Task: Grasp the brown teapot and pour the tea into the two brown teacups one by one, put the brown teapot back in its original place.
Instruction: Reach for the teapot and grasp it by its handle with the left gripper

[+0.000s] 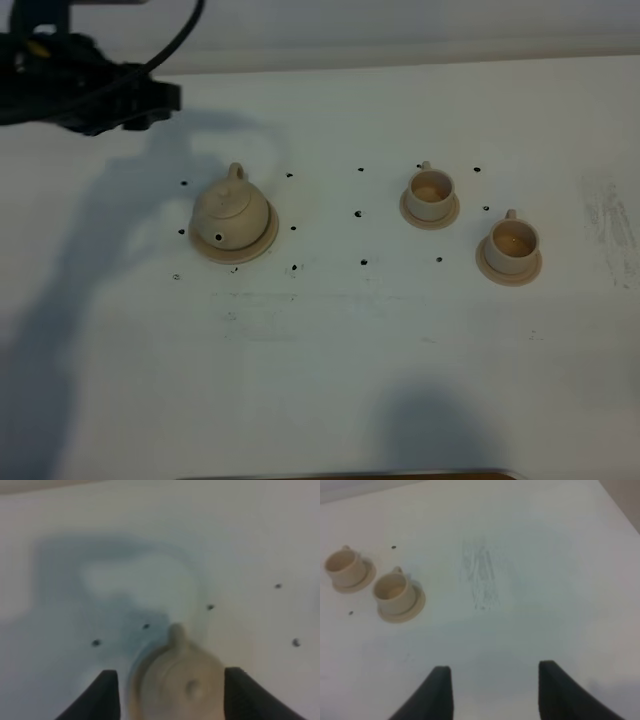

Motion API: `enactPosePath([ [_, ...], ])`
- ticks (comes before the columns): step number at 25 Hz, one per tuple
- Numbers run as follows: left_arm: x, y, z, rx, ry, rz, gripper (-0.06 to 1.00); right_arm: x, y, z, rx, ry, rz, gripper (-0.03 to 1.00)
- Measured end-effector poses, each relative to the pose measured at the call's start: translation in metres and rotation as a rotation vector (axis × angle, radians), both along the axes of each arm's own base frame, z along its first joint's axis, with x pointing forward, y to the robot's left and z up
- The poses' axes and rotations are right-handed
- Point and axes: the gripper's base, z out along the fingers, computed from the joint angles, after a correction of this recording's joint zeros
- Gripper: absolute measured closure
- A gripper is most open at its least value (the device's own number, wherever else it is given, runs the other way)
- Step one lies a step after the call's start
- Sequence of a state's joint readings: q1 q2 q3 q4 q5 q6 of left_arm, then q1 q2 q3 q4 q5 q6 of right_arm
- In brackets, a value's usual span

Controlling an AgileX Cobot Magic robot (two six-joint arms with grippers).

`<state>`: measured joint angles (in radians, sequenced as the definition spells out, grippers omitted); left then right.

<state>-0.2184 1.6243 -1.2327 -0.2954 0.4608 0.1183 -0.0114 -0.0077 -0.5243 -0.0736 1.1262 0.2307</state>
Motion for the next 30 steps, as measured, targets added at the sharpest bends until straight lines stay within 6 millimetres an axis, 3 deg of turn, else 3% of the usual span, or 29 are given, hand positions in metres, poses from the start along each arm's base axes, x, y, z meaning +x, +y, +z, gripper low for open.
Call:
enactPosePath([
  [8, 0.035, -0.03, -0.025, -0.062, 0.082, 0.074, 0.54, 0.0, 0.0, 0.0, 0.0, 0.0, 0.0, 0.56],
  [20, 0.039, -0.033, -0.059, -0.036, 0.222, 0.131, 0.6, 0.0, 0.0, 0.0, 0.0, 0.0, 0.0, 0.56],
  [30, 0.051, -0.035, -0.085, -0.014, 0.228, 0.14, 0.53, 0.0, 0.0, 0.0, 0.0, 0.0, 0.0, 0.56],
])
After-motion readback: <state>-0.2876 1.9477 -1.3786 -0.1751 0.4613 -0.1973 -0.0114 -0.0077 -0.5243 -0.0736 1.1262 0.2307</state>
